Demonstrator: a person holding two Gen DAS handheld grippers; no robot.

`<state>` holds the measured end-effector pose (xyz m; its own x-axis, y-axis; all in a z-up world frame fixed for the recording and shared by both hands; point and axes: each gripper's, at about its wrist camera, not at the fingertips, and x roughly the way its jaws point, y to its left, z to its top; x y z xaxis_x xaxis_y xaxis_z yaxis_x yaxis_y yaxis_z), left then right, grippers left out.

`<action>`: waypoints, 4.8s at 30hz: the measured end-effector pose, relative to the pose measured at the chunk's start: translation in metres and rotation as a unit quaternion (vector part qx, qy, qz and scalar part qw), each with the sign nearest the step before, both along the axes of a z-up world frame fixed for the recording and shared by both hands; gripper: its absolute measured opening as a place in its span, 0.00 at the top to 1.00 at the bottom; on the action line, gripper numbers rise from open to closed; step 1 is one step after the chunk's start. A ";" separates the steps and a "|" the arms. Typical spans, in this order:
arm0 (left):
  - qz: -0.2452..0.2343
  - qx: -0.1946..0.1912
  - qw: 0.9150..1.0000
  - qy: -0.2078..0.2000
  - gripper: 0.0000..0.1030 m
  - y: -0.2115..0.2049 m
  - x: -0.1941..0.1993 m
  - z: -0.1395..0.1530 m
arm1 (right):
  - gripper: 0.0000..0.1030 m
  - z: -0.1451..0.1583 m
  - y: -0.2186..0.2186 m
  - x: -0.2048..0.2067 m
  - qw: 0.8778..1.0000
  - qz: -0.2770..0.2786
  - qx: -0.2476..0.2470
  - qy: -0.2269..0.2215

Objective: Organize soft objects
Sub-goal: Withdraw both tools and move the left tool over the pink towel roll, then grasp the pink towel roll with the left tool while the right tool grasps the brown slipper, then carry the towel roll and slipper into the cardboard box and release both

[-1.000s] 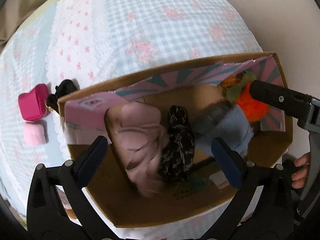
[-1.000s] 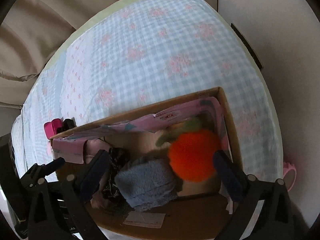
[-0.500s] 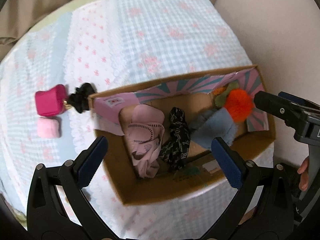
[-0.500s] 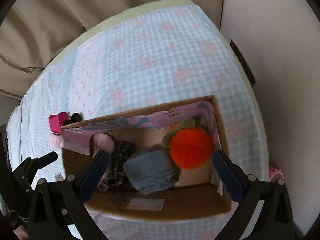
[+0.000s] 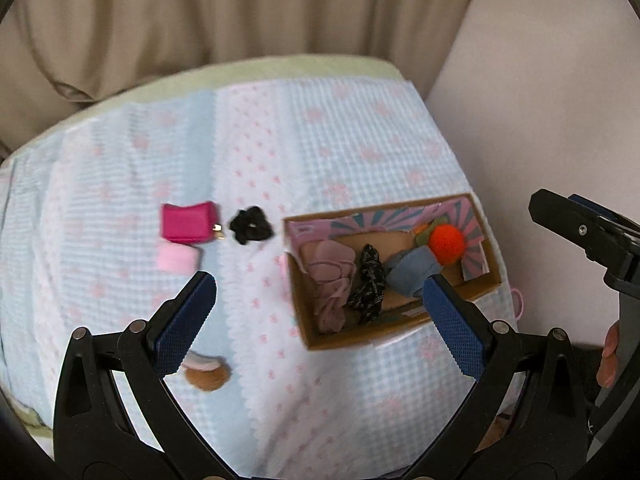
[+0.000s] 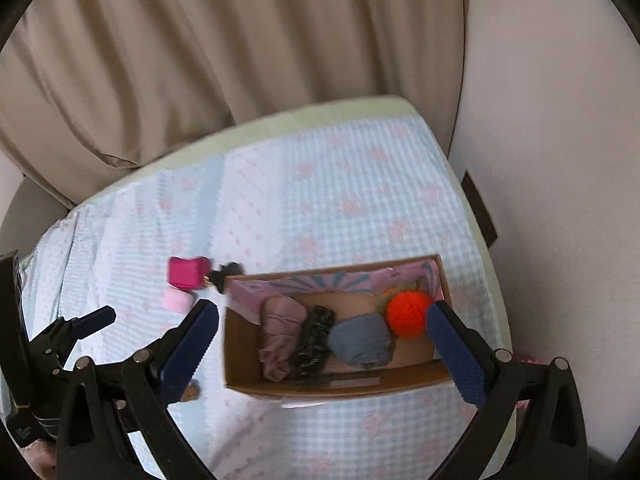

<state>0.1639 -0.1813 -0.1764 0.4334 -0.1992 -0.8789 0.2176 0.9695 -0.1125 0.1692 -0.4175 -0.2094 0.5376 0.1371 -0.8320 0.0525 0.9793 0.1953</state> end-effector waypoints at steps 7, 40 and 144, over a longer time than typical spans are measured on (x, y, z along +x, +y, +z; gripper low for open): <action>0.020 -0.004 0.999 -0.040 0.00 0.066 -0.044 0.046 | 0.00 0.054 0.050 -0.046 0.999 0.007 -0.009 -0.044; -0.031 0.001 0.992 0.120 0.00 0.256 0.072 -0.082 | 0.00 -0.078 0.266 -0.064 0.994 0.012 0.061 0.094; 0.021 -0.043 0.999 0.005 0.74 0.097 -0.069 0.061 | 0.49 0.053 0.121 -0.095 0.999 0.039 -0.005 0.003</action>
